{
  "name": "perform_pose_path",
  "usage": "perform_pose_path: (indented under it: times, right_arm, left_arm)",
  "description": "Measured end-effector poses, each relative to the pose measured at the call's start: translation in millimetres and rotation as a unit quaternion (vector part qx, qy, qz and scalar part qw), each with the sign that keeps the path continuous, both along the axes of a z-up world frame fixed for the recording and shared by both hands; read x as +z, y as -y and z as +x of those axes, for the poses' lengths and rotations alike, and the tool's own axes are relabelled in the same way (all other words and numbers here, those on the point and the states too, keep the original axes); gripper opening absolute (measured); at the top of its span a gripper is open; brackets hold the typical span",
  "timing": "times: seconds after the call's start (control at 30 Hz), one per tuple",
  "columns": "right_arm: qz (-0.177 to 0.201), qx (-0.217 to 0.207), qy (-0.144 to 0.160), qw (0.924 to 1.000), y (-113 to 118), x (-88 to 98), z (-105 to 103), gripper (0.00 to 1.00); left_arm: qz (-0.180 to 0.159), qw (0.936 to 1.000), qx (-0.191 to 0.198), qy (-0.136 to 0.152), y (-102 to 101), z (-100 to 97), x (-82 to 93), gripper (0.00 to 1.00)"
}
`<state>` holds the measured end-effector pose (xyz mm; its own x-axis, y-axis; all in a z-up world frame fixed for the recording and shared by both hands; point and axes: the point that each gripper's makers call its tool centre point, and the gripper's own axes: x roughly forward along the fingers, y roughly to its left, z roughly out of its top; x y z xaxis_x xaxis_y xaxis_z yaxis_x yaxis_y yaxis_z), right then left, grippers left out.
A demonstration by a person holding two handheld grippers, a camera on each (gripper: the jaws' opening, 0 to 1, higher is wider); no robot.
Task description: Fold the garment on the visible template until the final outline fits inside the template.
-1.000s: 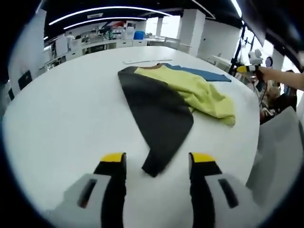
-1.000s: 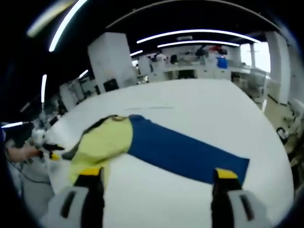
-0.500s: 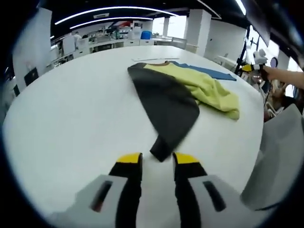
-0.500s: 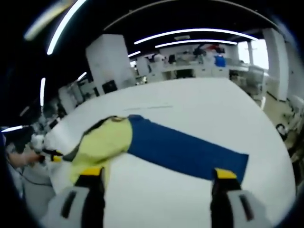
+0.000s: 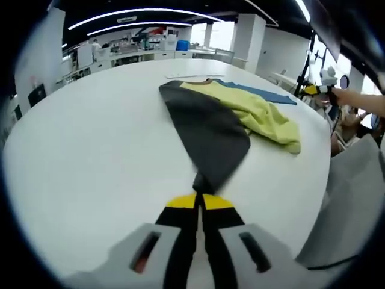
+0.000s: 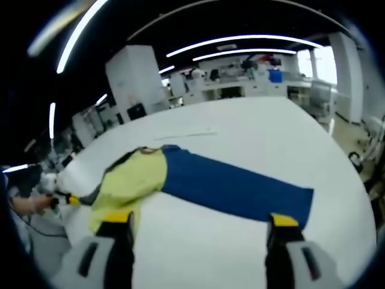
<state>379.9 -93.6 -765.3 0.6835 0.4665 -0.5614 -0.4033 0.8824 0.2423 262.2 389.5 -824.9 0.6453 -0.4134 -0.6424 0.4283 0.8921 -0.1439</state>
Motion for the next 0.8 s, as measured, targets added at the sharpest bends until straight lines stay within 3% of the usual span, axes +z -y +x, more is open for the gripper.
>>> perform_pose_path:
  times: [0.1,0.23,0.3,0.43,0.8]
  right_arm:
    - [-0.002,0.004,0.002,1.0000,-1.8,0.9,-0.5,0.91]
    - [0.004,0.002,0.002,1.0000,-2.7,2.1,1.5,0.91]
    - [0.004,0.003,0.003,1.0000,-3.5,1.7,1.6,0.91]
    - [0.005,0.006,0.002,1.0000,-5.5,0.5,0.8,0.90]
    - [0.007,0.010,-0.001,0.9999,-9.0,-1.8,0.1,0.90]
  left_arm:
    - [-0.012,0.9999,0.007,0.003,-4.0,0.9,12.3,0.00]
    - [-0.054,0.9977,0.041,-0.007,-17.1,4.1,33.0,0.00]
    - [-0.056,0.9973,0.047,-0.011,-32.1,6.2,37.2,0.00]
    - [-0.056,0.9966,0.058,-0.016,-42.8,4.3,45.6,0.00]
    - [-0.046,0.9933,0.088,-0.058,-93.3,5.7,35.6,0.00]
